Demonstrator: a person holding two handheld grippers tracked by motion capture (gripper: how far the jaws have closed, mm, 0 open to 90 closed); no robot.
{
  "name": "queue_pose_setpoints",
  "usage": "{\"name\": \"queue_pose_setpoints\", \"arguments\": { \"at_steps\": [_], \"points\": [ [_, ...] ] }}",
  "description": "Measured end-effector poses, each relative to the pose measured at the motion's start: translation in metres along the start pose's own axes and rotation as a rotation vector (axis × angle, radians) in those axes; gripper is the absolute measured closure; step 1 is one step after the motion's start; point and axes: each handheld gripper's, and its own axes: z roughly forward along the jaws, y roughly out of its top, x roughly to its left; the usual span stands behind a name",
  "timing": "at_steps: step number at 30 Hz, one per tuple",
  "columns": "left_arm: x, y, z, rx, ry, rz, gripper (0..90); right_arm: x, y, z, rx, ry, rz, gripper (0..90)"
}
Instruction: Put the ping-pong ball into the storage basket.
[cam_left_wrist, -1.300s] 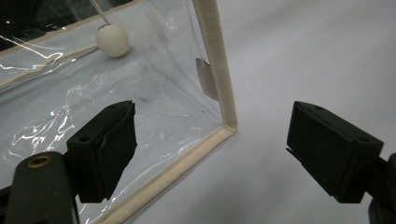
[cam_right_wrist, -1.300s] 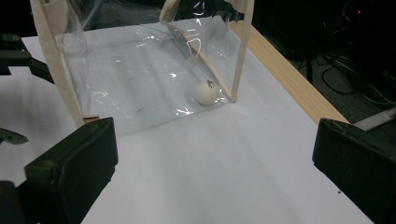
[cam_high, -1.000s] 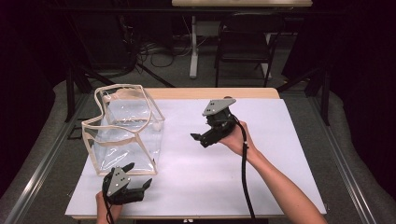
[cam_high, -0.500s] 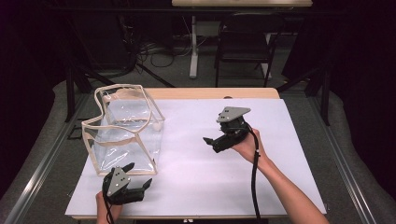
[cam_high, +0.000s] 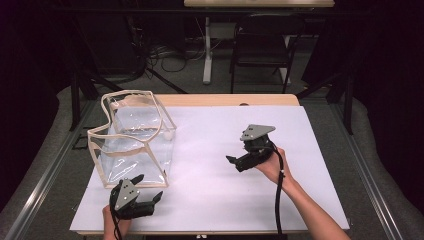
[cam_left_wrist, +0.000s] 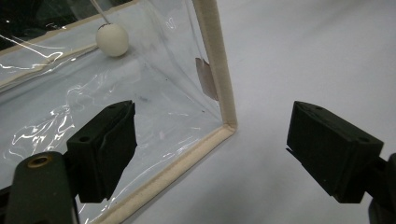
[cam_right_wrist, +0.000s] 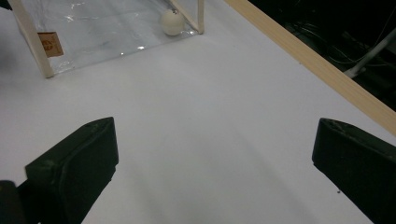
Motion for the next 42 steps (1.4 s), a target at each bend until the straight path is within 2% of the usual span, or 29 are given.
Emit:
{"name": "queue_pose_setpoints", "arguments": {
  "at_steps": [27,36,42],
  "points": [
    [-0.001,0.000,0.000,0.002,0.001,-0.001,15.9,0.008,-0.059,-0.011,0.040,-0.037,0.055,0.1],
    [-0.001,0.000,0.001,0.003,0.001,-0.003,15.9,0.013,-0.075,-0.014,0.049,-0.049,0.042,0.8],
    [-0.001,0.000,0.001,0.002,0.001,0.003,15.9,0.015,-0.084,-0.020,0.054,-0.054,0.055,0.4]
  ]
}}
